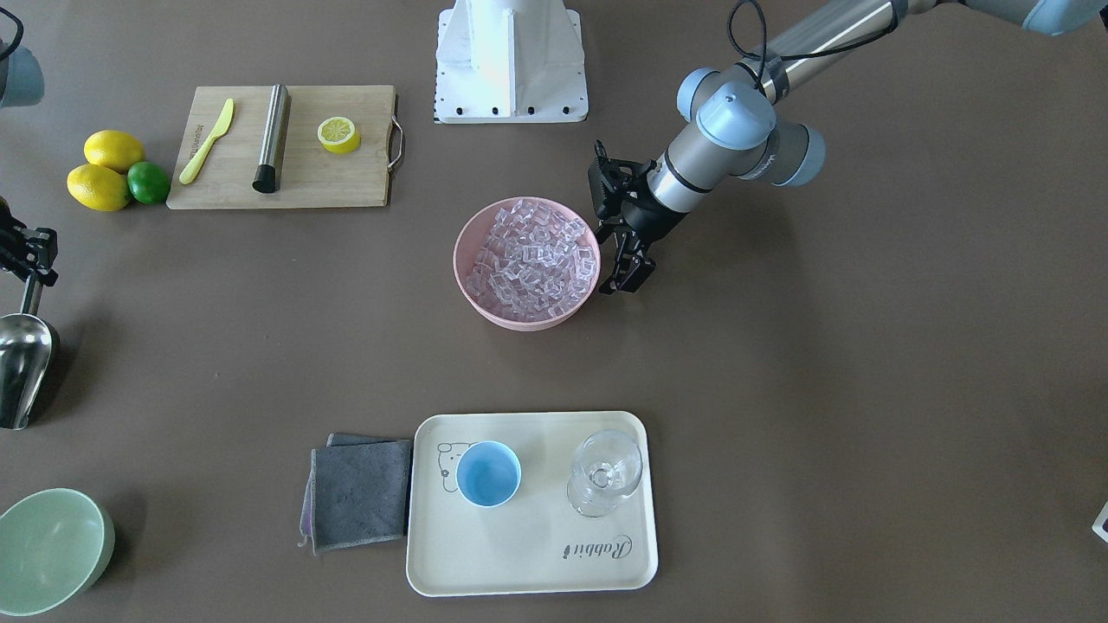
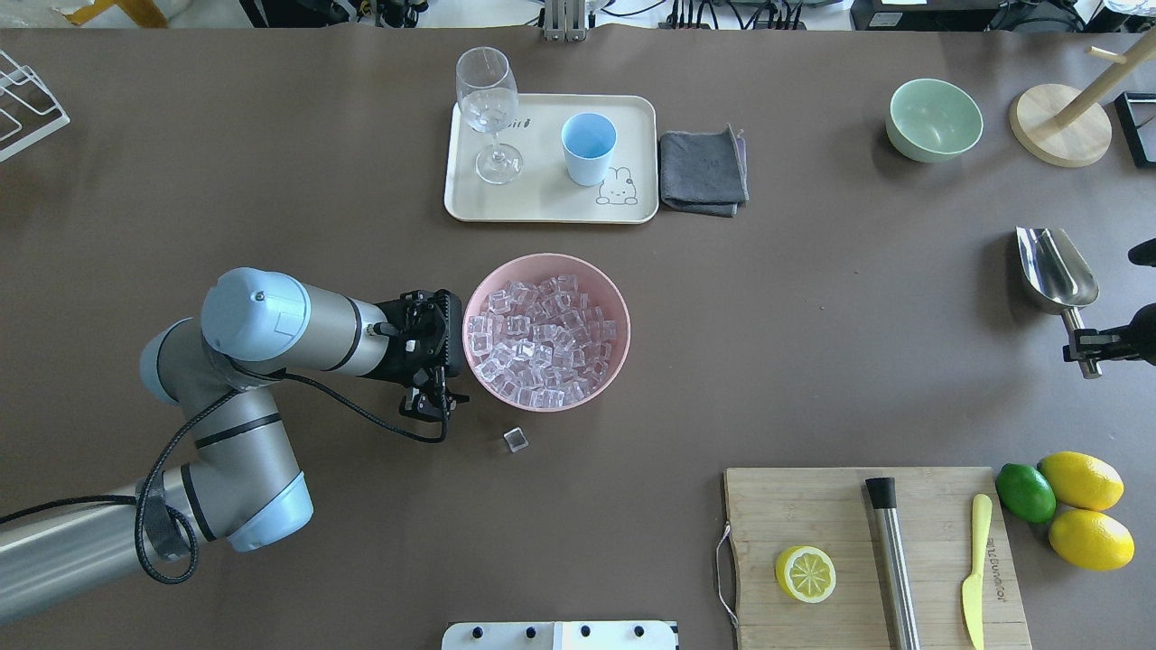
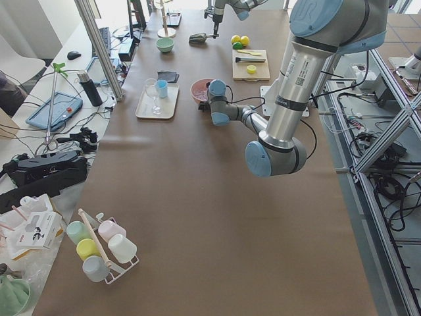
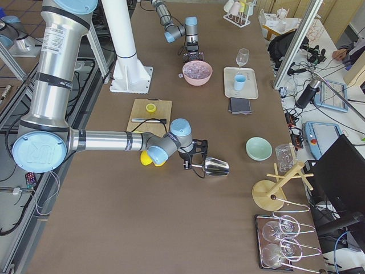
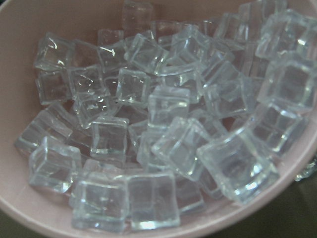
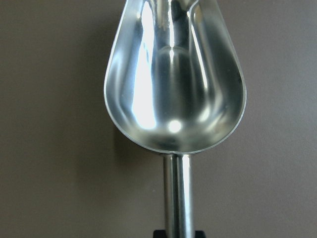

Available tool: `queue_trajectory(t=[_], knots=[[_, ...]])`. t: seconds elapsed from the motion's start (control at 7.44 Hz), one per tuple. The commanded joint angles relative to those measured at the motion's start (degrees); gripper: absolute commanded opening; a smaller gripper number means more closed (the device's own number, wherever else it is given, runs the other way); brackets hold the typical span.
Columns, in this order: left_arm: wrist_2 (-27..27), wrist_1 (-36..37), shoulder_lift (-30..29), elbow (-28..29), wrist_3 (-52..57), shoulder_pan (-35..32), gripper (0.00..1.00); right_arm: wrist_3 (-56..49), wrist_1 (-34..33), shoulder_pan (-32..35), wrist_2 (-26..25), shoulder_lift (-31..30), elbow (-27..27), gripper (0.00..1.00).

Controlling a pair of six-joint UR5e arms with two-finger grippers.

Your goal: Put ice in cup with scoop

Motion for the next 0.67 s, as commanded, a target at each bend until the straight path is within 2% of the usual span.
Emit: queue_trajectory(t=[0.0,0.13,0.27,0.4,0.54], knots=[[0.1,0.0,-0.1,0.2,0.0,0.0,0.99,-7.9,-6.7,0.9,4.3,0.1,5.9,0.0],[0.1,0.0,-0.1,0.2,0.0,0.0,0.99,-16.1,-16.9,2.6,4.5,0.4,12.2,0.0],[0.1,0.0,-0.1,0.2,0.0,0.0,0.99,-25.3,-24.4,5.5,4.6,2.1,15.6,0.0],[0.1,0.0,-0.2,0.3,0.0,0.1,0.99,-35.3,-25.2,7.4,4.4,2.9,15.5,0.0],[0.1,0.0,-0.5,0.4,0.0,0.0,0.99,-39.3,-25.4,8.6,5.1,3.9,15.6,0.0]])
